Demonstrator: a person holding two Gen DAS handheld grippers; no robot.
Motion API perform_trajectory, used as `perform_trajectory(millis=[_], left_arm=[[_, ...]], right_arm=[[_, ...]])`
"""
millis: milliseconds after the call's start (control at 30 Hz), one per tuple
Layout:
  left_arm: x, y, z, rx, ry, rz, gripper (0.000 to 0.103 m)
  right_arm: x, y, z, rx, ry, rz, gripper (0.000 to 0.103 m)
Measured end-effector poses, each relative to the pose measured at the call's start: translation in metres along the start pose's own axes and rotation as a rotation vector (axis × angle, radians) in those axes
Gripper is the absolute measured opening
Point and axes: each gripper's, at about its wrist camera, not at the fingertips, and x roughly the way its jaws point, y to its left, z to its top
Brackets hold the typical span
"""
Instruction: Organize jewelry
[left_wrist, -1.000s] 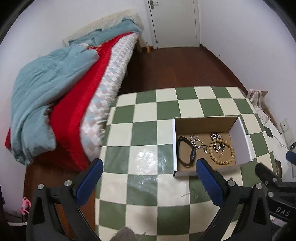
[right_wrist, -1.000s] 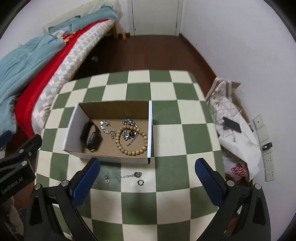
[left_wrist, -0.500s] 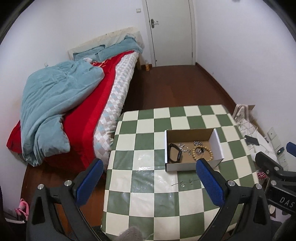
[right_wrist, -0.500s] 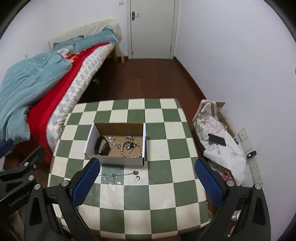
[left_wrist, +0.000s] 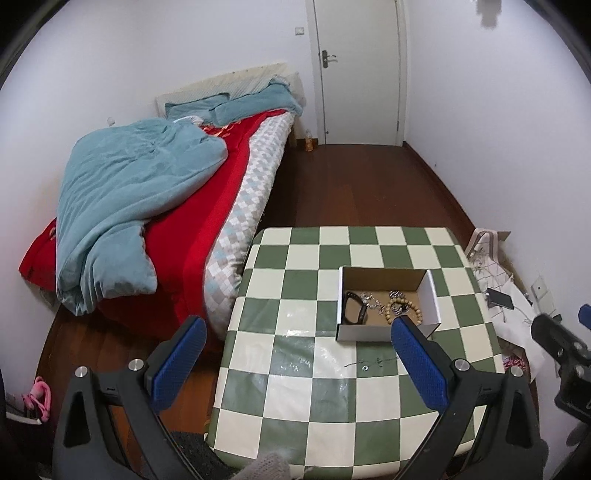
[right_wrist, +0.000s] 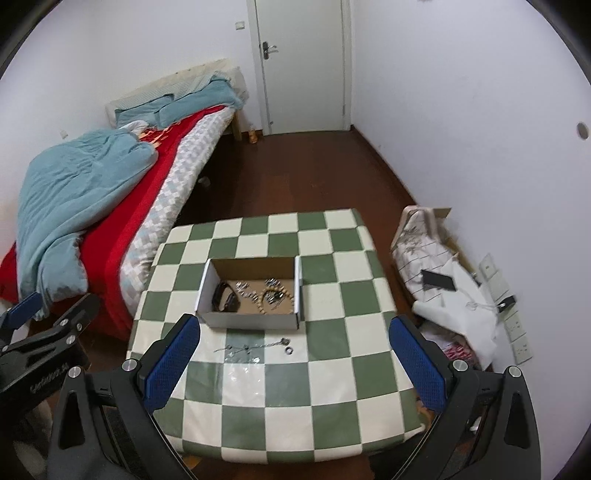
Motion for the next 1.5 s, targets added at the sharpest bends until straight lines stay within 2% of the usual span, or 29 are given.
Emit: perform_trajectory(millis=[100, 200, 267, 300, 500, 700, 733, 800, 833, 867, 900, 1000, 1100, 1333, 1467, 1500], left_arm=[[0.016, -0.004, -0.009, 0.039, 0.007, 0.046, 0.102], [0.044, -0.011, -0.024, 0.103, 0.008, 0.137, 0.102], [0.062, -0.014, -0.034, 0.135, 0.022, 0.188, 0.102], [0.077, -0.016, -0.041, 0.154, 0.045, 0.211, 0.102], [0.134, -0.023, -0.064, 0.206, 0.130, 0.298, 0.102], [0.157, -0.031, -0.074, 0.247, 0.165, 0.329, 0.102], [0.159, -0.033, -0.074, 0.253, 0.167, 0.329, 0.102], [0.162, -0.037, -0.073, 0.257, 0.168, 0.322, 0.102], [0.163, -0.039, -0.072, 0.260, 0.170, 0.322, 0.102], [0.164, -0.042, -0.071, 0.261, 0.172, 0.320, 0.102], [0.165, -0.045, -0.071, 0.262, 0.171, 0.315, 0.102], [0.166, -0.059, -0.072, 0.266, 0.175, 0.293, 0.102], [0.169, -0.077, -0.075, 0.256, 0.191, 0.243, 0.102], [0.188, -0.148, -0.084, 0.210, 0.265, 0.018, 0.101], [0.201, -0.180, -0.087, 0.208, 0.294, -0.039, 0.085], [0.204, -0.186, -0.088, 0.212, 0.298, -0.041, 0.085]], right_arm=[[0.034, -0.007, -0.016, 0.007, 0.066, -0.011, 0.103], [0.073, -0.017, -0.036, 0.024, 0.111, -0.038, 0.101], [0.108, -0.024, -0.052, 0.051, 0.151, -0.006, 0.078], [0.126, -0.027, -0.059, 0.066, 0.173, 0.013, 0.063], [0.208, -0.028, -0.090, 0.128, 0.215, 0.092, 0.061], [0.257, -0.007, -0.103, 0.064, 0.224, 0.069, 0.060], [0.263, -0.002, -0.106, 0.045, 0.227, 0.065, 0.053], [0.274, 0.006, -0.110, 0.004, 0.246, 0.048, 0.041], [0.272, 0.010, -0.111, -0.023, 0.218, 0.034, 0.029], [0.274, 0.014, -0.112, -0.051, 0.217, 0.020, 0.025], [0.274, 0.018, -0.114, -0.080, 0.200, -0.007, 0.013], [0.272, 0.012, -0.116, -0.079, 0.192, -0.011, 0.013], [0.262, -0.017, -0.116, 0.000, 0.199, -0.015, 0.013], [0.233, -0.098, -0.118, 0.182, 0.189, -0.078, 0.013], [0.227, -0.124, -0.120, 0.219, 0.189, -0.109, 0.013], [0.227, -0.129, -0.120, 0.227, 0.190, -0.111, 0.013]])
